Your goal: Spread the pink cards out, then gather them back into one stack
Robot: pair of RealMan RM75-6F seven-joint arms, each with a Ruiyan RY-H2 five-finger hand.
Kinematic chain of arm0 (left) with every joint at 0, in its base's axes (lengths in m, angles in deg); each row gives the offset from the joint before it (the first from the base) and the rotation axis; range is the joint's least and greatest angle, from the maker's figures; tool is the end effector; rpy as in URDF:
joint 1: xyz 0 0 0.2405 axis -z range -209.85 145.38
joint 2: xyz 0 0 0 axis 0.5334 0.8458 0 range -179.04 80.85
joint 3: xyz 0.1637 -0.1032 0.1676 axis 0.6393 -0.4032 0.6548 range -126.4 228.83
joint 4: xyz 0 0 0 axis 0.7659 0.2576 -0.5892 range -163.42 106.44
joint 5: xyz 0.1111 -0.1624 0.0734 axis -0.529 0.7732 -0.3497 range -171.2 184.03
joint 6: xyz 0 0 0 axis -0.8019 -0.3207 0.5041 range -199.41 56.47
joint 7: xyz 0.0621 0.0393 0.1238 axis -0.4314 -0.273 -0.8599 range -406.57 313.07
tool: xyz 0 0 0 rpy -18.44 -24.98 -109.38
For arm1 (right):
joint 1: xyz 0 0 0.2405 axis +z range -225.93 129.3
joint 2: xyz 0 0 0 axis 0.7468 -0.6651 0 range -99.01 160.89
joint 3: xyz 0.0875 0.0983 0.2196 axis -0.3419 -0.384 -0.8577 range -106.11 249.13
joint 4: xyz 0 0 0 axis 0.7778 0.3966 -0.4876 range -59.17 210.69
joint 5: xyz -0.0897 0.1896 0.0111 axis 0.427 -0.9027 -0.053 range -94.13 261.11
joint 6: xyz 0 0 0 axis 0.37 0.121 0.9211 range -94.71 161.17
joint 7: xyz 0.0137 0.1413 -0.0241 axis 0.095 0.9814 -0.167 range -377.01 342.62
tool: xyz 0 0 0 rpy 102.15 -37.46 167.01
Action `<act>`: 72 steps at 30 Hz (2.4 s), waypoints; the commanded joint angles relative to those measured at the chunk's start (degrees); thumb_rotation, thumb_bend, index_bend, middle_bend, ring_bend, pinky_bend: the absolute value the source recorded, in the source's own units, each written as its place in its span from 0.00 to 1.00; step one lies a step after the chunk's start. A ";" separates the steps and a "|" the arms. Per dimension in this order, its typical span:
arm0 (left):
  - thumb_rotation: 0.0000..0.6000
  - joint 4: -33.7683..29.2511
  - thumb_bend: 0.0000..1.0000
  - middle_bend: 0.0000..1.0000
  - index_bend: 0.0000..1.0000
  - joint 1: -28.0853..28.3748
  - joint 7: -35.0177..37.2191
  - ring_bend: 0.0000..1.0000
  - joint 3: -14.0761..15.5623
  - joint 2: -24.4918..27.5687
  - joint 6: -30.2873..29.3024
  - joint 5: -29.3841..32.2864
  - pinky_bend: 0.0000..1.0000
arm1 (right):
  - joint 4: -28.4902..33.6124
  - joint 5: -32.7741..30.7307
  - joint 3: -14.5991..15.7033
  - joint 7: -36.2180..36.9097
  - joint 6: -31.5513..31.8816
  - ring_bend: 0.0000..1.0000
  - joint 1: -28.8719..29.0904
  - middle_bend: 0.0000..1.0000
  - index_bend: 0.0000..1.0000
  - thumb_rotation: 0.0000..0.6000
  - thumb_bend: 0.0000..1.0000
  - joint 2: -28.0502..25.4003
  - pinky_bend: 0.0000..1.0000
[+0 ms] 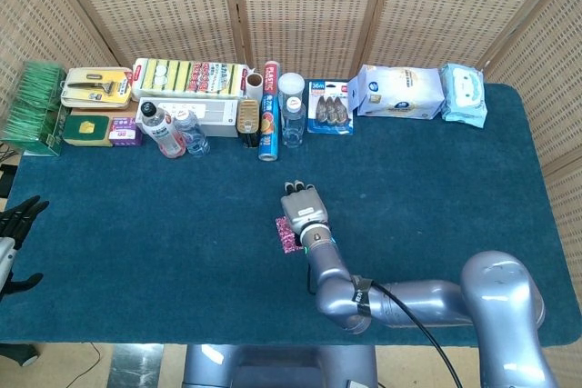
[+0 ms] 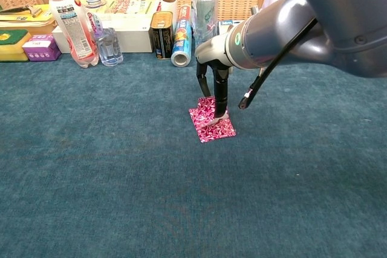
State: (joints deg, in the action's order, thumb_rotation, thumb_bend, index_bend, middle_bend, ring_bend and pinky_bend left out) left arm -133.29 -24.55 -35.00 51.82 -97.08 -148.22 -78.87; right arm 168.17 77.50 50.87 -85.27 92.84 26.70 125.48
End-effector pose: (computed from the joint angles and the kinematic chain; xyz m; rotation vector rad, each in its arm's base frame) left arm -0.2914 0.1778 0.2000 -1.4350 -1.1444 -0.8946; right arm -0.0028 -0.3561 -0.0617 1.9982 -1.0234 0.3786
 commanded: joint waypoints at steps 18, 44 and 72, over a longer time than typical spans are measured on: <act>1.00 -0.27 0.05 0.00 0.00 -0.14 -0.46 0.00 -0.20 -0.06 0.17 0.77 0.05 | -1.51 -2.92 2.15 2.90 -3.06 0.00 1.61 0.06 0.43 1.00 0.23 -1.43 0.18; 1.00 -0.06 0.05 0.00 0.00 -0.13 0.28 0.00 -0.25 0.11 0.31 0.44 0.05 | -2.15 -3.73 4.37 6.64 -4.04 0.00 2.52 0.05 0.34 1.00 0.22 -1.80 0.18; 1.00 0.04 0.05 0.00 0.00 -0.26 0.67 0.00 -0.25 0.23 0.15 0.21 0.05 | -2.54 -4.35 5.59 8.22 -4.02 0.00 2.97 0.05 0.28 1.00 0.21 -1.54 0.18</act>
State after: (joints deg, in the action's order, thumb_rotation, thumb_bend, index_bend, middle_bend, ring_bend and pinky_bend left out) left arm -133.25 -24.82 -34.34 51.57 -96.85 -148.08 -78.67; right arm 165.63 73.15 56.46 -77.04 88.82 29.67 123.95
